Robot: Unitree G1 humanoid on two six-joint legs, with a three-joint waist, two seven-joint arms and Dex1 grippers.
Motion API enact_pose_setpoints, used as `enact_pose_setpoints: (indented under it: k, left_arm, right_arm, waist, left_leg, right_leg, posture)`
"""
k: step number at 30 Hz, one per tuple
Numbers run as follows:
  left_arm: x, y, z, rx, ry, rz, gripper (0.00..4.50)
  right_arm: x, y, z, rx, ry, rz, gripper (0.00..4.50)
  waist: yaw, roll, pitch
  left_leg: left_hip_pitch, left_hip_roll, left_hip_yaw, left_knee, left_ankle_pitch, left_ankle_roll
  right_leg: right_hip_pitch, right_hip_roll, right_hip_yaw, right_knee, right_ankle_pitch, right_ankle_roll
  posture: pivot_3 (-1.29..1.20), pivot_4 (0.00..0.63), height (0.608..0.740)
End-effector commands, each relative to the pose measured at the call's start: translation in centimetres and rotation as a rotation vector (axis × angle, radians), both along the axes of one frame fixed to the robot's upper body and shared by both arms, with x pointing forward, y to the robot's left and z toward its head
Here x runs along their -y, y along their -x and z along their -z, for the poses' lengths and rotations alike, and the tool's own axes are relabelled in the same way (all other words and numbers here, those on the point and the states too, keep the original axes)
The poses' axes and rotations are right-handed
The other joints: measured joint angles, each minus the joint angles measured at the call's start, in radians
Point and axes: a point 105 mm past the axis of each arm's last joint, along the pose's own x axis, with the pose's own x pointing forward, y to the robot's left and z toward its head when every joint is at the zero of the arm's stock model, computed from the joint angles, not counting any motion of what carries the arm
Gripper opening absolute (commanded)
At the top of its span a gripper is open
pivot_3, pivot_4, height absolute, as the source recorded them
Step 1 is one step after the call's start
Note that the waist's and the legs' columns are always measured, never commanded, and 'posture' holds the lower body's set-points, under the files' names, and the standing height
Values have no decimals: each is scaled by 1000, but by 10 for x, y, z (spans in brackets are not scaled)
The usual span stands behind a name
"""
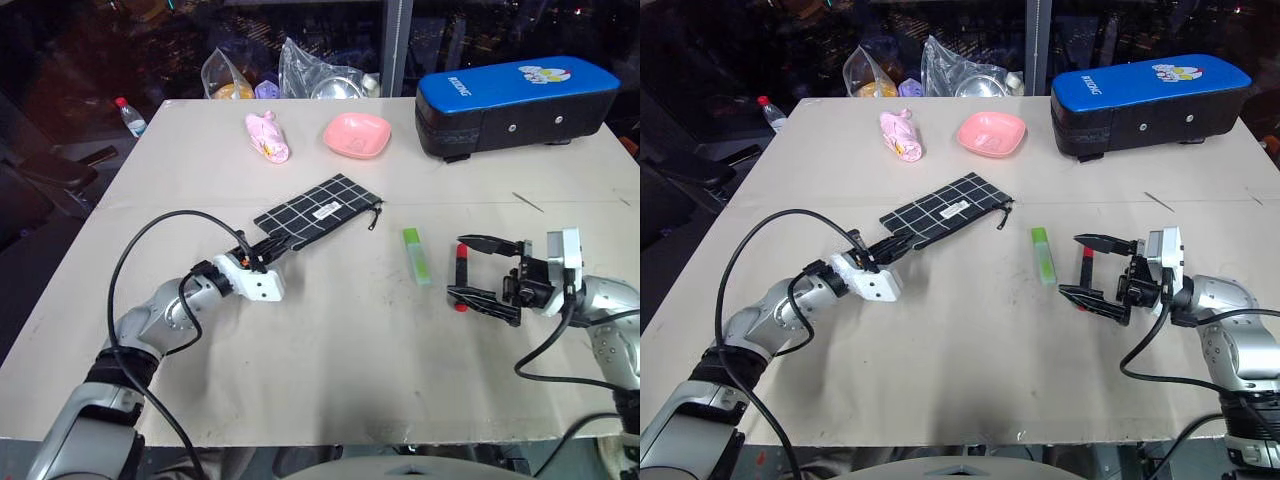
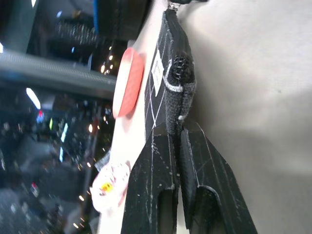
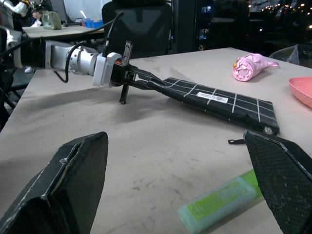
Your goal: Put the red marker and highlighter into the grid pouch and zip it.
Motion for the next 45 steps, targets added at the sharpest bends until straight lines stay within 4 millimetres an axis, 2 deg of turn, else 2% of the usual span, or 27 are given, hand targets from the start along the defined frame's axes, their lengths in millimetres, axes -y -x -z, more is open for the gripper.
enact_pose_setpoints:
  k: [1, 9, 11, 15, 20, 25, 32, 35, 36, 38, 40, 41, 42, 43, 45]
  left_arm:
    - [8, 8, -11, -28, 137, 25, 57]
    - [24, 24, -40, -173, 484, 78, 57]
    - [32, 28, -47, -209, 547, 103, 57]
    - [45, 35, -53, -272, 610, 125, 57]
    - [53, 39, -50, -326, 643, 124, 57]
    - [61, 42, -40, -369, 648, 124, 57]
    - [66, 47, -33, -398, 643, 128, 57]
    - [67, 47, -33, -402, 644, 133, 0]
    - [68, 47, -32, -403, 641, 135, 0]
    - [68, 48, -32, -405, 635, 136, 0]
    - [68, 48, -31, -408, 630, 138, 0]
    - [68, 48, -31, -411, 628, 140, 0]
    - [68, 49, -30, -414, 626, 141, 0]
    - [68, 50, -30, -418, 622, 144, 0]
    - [68, 50, -29, -423, 618, 146, 0]
  right_arm:
    - [-2, 0, -9, 60, -2, 1, 4500]
    - [-9, -9, -10, 68, -18, 53, 4500]
    - [-12, -18, -11, 69, -17, 118, 4500]
    - [-16, -50, -15, 24, -20, 331, 4500]
    - [-24, -76, -14, -154, -17, 462, 4500]
    - [-33, -95, -25, -314, -109, 522, 4500]
    - [-38, -102, -24, -332, -76, 501, 4500]
    - [-39, -105, -21, -334, -54, 496, 3761]
    - [-39, -106, -21, -332, -56, 498, 3205]
    - [-39, -107, -22, -323, -56, 498, 2473]
    - [-39, -108, -22, -314, -55, 497, 1499]
    - [-38, -108, -23, -311, -55, 495, 875]
    - [-39, -108, -23, -308, -55, 493, 747]
    - [-39, -108, -24, -303, -52, 490, 45]
    - [-39, -108, -25, -292, -44, 487, 45]
  waist:
    - [-1, 0, 0]
    - [-2, -4, 3]
    - [-4, -4, 3]
    - [-6, -4, 3]
    - [-4, -5, 3]
    - [-2, -5, 3]
    - [-3, -6, 4]
    - [-5, -6, 4]
    - [-6, -6, 4]
    - [-6, -6, 4]
    - [-6, -6, 4]
    - [-6, -6, 4]
    - [-6, -6, 4]
    - [-6, -6, 4]
    - [-6, -6, 4]
  left_leg:
    - [0, 0, 0, 0, 0, 0]
    - [-1, 1, -1, 0, 0, 0]
    - [-1, 1, 0, 0, 0, 0]
    - [-1, 0, 0, 0, 0, 0]
    - [-2, 0, 0, -1, 0, 0]
    - [-2, 0, 0, -1, 0, 0]
    - [-2, 0, 1, -1, 0, 0]
    - [-2, 0, 1, -1, 0, 0]
    - [-2, 0, 1, -1, 0, 0]
    - [-2, 0, 1, -1, 0, 0]
    - [-2, 0, 1, -1, 0, 0]
    - [-2, 0, 1, -1, 0, 0]
    - [-2, 0, 1, -1, 0, 0]
    - [-2, 0, 1, -1, 0, 0]
    - [-2, 0, 1, -1, 0, 0]
  right_leg:
    - [0, 0, 0, 0, 0, 0]
    - [-1, -1, 5, 0, 0, 0]
    - [-2, 0, 5, 0, 0, 0]
    - [-2, 0, 5, 0, 0, 0]
    - [-2, 1, 6, 0, 0, -1]
    - [-2, 2, 6, 0, 0, -1]
    - [-2, 3, 1, 0, 0, -1]
    - [-2, 7, 1, 0, 0, 0]
    - [-2, 8, 1, 0, 0, -1]
    - [-2, 8, 1, 0, 0, -1]
    - [-2, 9, 1, 0, 0, 0]
    - [-2, 9, 1, 0, 0, 0]
    - [-2, 9, 1, 0, 0, 0]
    - [-2, 9, 1, 0, 0, 0]
    - [-2, 9, 1, 0, 0, 0]
  posture:
    - [0, 150, 728]
    - [0, 150, 728]
    - [0, 150, 728]
    - [0, 150, 728]
    - [0, 150, 728]
    - [0, 150, 728]
    - [0, 150, 728]
    - [0, 150, 728]
    - [0, 150, 728]
    - [0, 150, 728]
    - [0, 150, 728]
    - [0, 150, 728]
    - [0, 150, 728]
    - [0, 150, 728]
    - [0, 150, 728]
